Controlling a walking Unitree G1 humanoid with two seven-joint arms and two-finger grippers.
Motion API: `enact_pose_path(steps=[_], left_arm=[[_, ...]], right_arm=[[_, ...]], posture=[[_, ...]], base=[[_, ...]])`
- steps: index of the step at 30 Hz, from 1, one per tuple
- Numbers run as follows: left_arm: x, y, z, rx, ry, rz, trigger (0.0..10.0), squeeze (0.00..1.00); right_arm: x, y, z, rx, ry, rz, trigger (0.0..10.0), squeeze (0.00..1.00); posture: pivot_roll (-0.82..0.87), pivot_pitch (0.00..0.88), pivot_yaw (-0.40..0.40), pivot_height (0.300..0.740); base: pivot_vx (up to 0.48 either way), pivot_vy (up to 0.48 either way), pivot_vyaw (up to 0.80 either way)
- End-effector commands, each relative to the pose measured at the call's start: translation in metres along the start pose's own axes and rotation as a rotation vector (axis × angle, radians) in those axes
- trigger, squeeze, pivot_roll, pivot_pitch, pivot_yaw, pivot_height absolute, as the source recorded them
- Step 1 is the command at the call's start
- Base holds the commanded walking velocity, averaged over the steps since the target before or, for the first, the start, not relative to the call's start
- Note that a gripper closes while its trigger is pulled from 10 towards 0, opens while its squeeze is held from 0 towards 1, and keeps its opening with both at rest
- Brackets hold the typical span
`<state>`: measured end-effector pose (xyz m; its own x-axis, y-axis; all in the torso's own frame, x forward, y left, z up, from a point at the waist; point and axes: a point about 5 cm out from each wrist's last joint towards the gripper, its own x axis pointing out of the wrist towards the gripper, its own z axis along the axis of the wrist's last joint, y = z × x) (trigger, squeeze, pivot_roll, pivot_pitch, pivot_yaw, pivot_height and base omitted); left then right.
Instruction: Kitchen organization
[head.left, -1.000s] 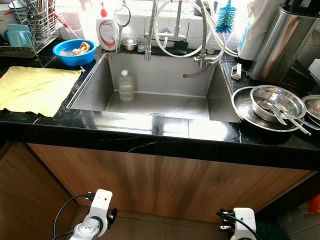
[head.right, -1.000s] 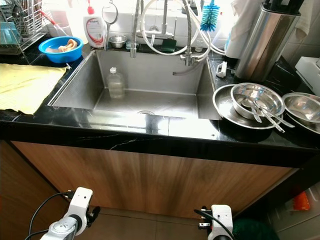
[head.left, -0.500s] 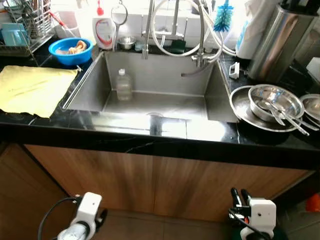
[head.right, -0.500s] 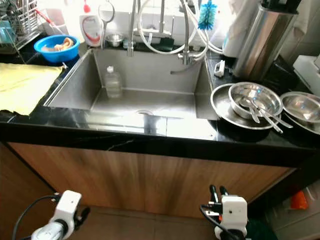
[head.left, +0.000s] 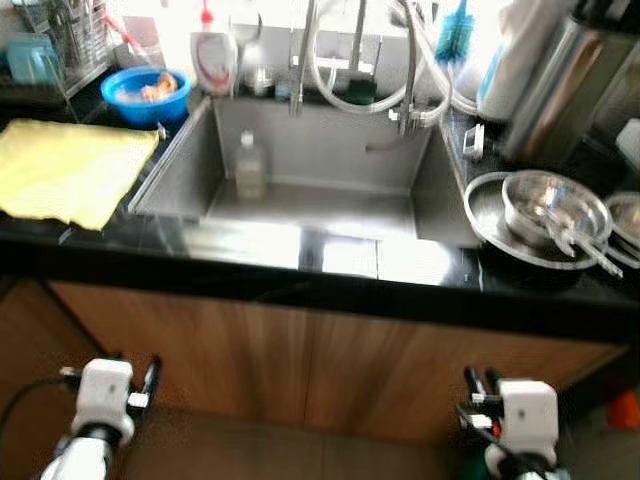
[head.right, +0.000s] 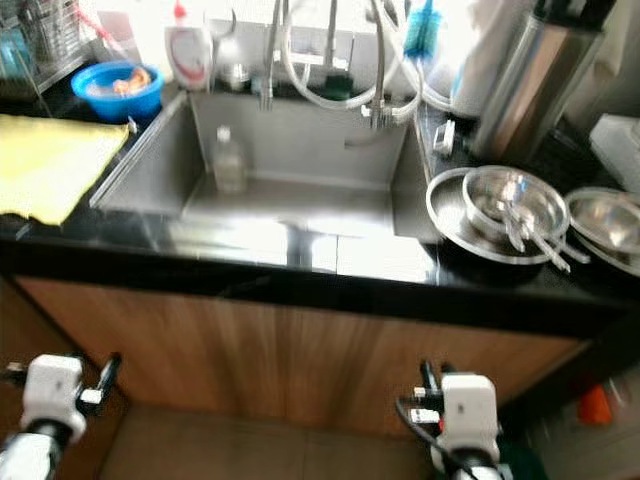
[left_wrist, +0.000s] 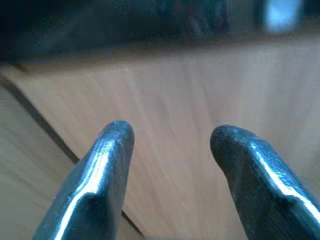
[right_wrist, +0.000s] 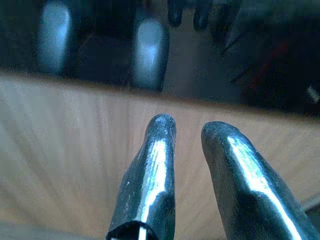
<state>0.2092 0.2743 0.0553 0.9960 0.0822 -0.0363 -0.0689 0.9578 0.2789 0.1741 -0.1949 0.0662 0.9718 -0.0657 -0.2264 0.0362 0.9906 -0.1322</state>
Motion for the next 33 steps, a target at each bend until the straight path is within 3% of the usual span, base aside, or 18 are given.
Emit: enact_pose_path(steps=[1, 10, 11, 12, 13, 14, 20, 26, 31, 32, 33], left_arm=[[0.0, 0.008, 0.012, -0.014, -0.04, 0.066, 10.0, 0.0], [-0.006, 0.011, 0.026, -0.04, -0.049, 0.101, 10.0, 0.0], [0.026, 0.002, 0.059, -0.063, -0.174, 0.094, 10.0, 0.0], [0.061, -0.011, 0.107, -0.087, -0.342, 0.079, 10.0, 0.0], [0.061, -0.011, 0.107, -0.087, -0.342, 0.079, 10.0, 0.0], [0.069, -0.017, 0.122, -0.098, -0.387, 0.073, 10.0, 0.0], [0.079, -0.037, 0.144, -0.17, -0.44, 0.018, 10.0, 0.0], [0.085, -0.052, 0.148, -0.206, -0.422, -0.043, 10.0, 0.0], [0.091, -0.073, 0.154, -0.23, -0.423, -0.12, 10.0, 0.0], [0.092, -0.076, 0.155, -0.237, -0.424, -0.129, 10.0, 0.0], [0.093, -0.079, 0.156, -0.241, -0.425, -0.133, 10.0, 0.0]], right_arm=[[0.0, -0.007, 0.01, -0.024, -0.022, -0.018, 10.0, 0.0], [-0.001, -0.008, 0.017, -0.043, -0.008, -0.022, 10.0, 0.0], [0.01, -0.015, 0.03, -0.06, -0.068, -0.078, 10.0, 0.0], [0.023, -0.024, 0.049, -0.073, -0.151, -0.146, 10.0, 0.0], [0.023, -0.024, 0.049, -0.073, -0.151, -0.146, 10.0, 0.0], [0.027, -0.024, 0.055, -0.074, -0.177, -0.15, 10.0, 0.0], [0.03, -0.023, 0.078, -0.073, -0.254, -0.149, 10.0, 0.0], [0.032, -0.031, 0.087, -0.073, -0.295, -0.222, 10.0, 0.0], [0.04, -0.031, 0.092, -0.076, -0.315, -0.194, 10.0, 0.0], [0.042, -0.031, 0.094, -0.079, -0.323, -0.193, 10.0, 0.85], [0.044, -0.031, 0.097, -0.073, -0.334, -0.189, 10.0, 1.0]], posture=[[0.04, 0.0, -0.062, 0.74], [0.04, 0.0, -0.062, 0.74], [0.03, 0.0, -0.072, 0.74], [0.03, 0.0, -0.068, 0.74], [0.03, 0.0, -0.068, 0.74], [0.03, 0.0, -0.068, 0.74], [0.01, 0.0, -0.054, 0.74], [0.01, 0.0, -0.047, 0.74], [0.0, 0.0, -0.044, 0.74], [0.0, 0.0, -0.042, 0.74], [0.0, 0.0, -0.044, 0.74]], base=[[0.0, 0.0, 0.0], [0.0, 0.0, 0.0], [0.0, 0.0, 0.0], [0.0, 0.0, 0.0], [0.0, 0.0, 0.0], [0.0, 0.0, 0.0], [0.0, 0.0, 0.0], [0.0, 0.0, 0.0], [0.0, 0.0, 0.0], [0.0, 0.0, 0.0], [0.0, 0.0, 0.0]])
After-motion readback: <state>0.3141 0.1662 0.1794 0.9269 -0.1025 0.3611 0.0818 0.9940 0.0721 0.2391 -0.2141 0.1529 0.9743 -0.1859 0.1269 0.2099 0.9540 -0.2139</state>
